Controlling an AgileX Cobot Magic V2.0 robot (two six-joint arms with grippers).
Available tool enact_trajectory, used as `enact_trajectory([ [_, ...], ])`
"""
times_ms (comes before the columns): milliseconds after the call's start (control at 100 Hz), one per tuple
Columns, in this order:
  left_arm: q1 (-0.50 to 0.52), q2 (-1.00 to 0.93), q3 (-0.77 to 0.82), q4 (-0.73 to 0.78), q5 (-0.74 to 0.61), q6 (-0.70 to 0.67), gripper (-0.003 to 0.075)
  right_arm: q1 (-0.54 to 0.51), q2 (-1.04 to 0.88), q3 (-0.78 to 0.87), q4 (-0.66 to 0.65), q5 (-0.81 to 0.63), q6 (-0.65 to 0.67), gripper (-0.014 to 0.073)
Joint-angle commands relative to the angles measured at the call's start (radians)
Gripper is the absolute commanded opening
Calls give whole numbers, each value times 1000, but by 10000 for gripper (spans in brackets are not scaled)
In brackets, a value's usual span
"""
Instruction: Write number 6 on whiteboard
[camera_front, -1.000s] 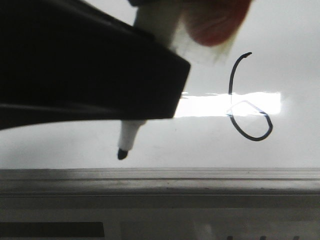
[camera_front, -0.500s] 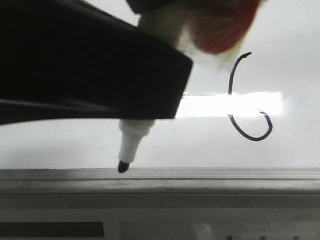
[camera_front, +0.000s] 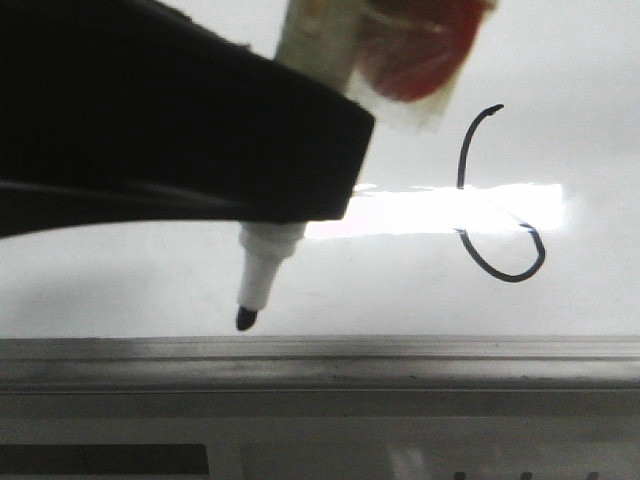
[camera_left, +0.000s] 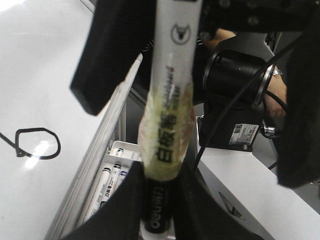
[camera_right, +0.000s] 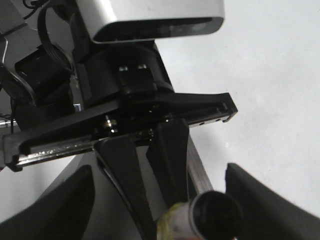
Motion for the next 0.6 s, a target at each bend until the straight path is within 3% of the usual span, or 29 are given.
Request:
enact_trajectory([
  [0,2,-12,-31,-95,8,-55,-20,-3,-31,-34,-27,-79,-11,531],
  [220,8,-12,-31,-77,-187,-302,-20,-3,-156,-34,-33,-87,-11,515],
  [310,8,-12,-31,-77,-284,-372,-20,-3,-213,-34,-33,-87,-11,356],
  [440,8,-12,-31,-95,-398,-432,-21,-3,-275,-34,-33,-51,-11,-70],
  [590,-8,-12,-65,-99,-542,-454,-21,-3,-309,-34,-31,-18,-9,-60],
])
